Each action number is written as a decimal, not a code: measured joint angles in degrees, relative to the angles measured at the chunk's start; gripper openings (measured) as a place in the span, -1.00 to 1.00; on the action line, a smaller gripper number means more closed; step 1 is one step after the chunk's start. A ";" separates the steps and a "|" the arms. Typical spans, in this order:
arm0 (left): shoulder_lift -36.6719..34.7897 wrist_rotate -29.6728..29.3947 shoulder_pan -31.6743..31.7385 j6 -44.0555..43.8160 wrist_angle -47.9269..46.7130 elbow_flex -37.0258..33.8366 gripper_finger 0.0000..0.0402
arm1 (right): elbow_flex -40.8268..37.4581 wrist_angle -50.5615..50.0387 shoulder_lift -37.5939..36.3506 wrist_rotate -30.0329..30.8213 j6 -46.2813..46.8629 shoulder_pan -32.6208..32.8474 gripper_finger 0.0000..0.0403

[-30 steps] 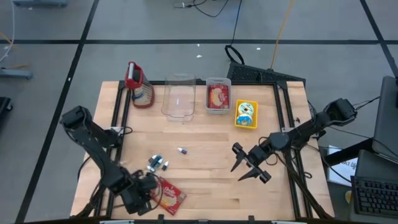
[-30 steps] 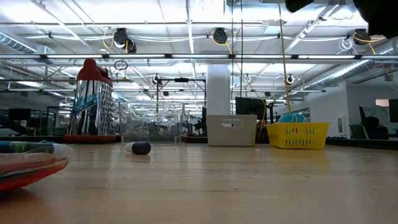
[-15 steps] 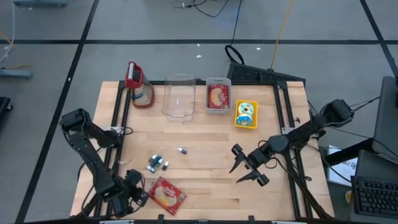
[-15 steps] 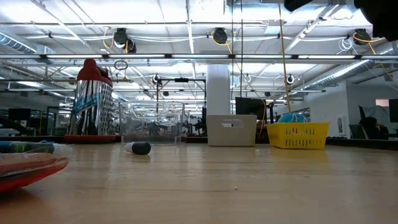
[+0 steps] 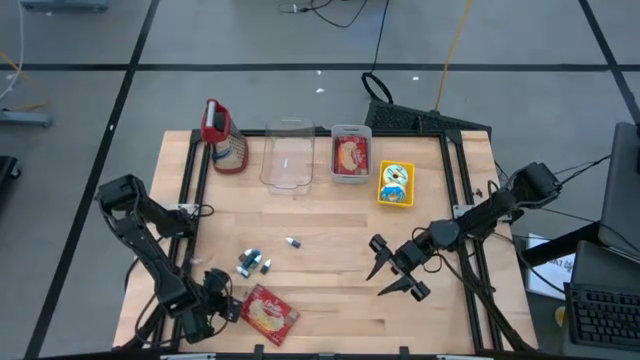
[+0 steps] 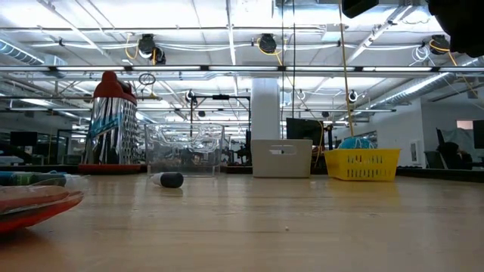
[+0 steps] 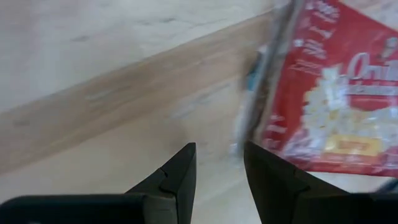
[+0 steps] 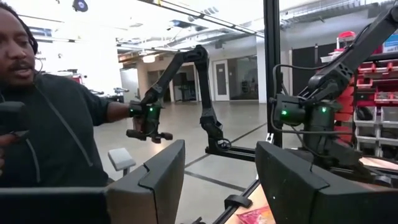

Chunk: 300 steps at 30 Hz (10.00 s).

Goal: Pick & Place Food Item
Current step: Put the popcorn bag into the gray bin

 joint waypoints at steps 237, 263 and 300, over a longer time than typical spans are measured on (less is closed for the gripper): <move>11.79 6.74 33.27 61.28 23.16 4.44 -0.93 | 0.02 -3.09 -0.04 3.05 -0.24 -0.02 -0.15; -8.81 -16.97 32.65 87.64 26.51 4.30 -1.00 | 2.26 -15.35 0.02 29.99 4.70 -1.68 -0.13; -8.90 -17.51 34.82 98.65 33.23 4.36 -1.00 | 28.74 -49.40 10.80 19.45 11.82 -9.22 -0.18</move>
